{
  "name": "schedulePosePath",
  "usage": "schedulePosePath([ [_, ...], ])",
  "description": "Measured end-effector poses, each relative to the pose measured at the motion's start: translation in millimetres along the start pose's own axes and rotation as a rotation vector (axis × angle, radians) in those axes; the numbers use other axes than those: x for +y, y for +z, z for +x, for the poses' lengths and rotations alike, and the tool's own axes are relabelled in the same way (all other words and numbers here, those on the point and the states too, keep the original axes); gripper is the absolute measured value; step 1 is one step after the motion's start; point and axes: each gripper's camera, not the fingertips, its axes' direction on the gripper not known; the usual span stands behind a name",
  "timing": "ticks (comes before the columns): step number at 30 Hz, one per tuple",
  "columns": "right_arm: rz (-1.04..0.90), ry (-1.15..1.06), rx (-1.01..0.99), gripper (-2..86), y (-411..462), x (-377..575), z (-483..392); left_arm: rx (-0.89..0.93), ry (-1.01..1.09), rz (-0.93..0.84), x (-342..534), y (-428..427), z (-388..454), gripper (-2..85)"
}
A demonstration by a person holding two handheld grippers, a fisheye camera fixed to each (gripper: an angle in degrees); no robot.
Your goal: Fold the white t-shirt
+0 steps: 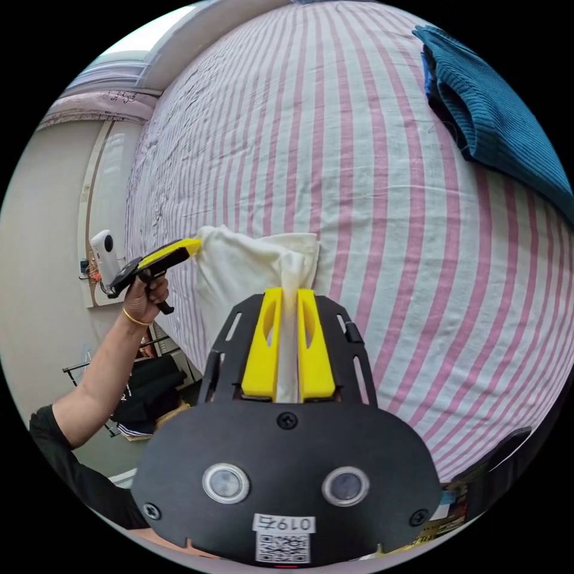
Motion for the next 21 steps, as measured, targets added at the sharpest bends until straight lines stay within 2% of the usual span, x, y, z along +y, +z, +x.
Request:
schedulePosePath([
  [4,0.001,0.002,0.051,1.6,3.7,5.9,-3.3,-0.098,0.027,-0.086,-14.3,8.7,9.2,0.6],
  [7,0.026,0.077,-0.024,3.2,6.9,15.0,5.2,-0.114,-0.019,-0.094,-15.9,7.1,10.0,0.6],
  [12,0.046,0.091,-0.078,6.7,3.1,27.6,12.7,-0.157,-0.033,-0.03,-5.8,-17.8,25.5,0.6],
  [16,0.094,0.056,-0.098,7.7,-4.5,31.9,8.9,-0.103,-0.055,0.106,11.6,-49.2,38.9,0.7],
  [21,0.037,0.036,-0.075,5.1,14.2,31.1,-1.5,-0.053,0.046,0.029,7.6,-33.6,69.2,0.7],
])
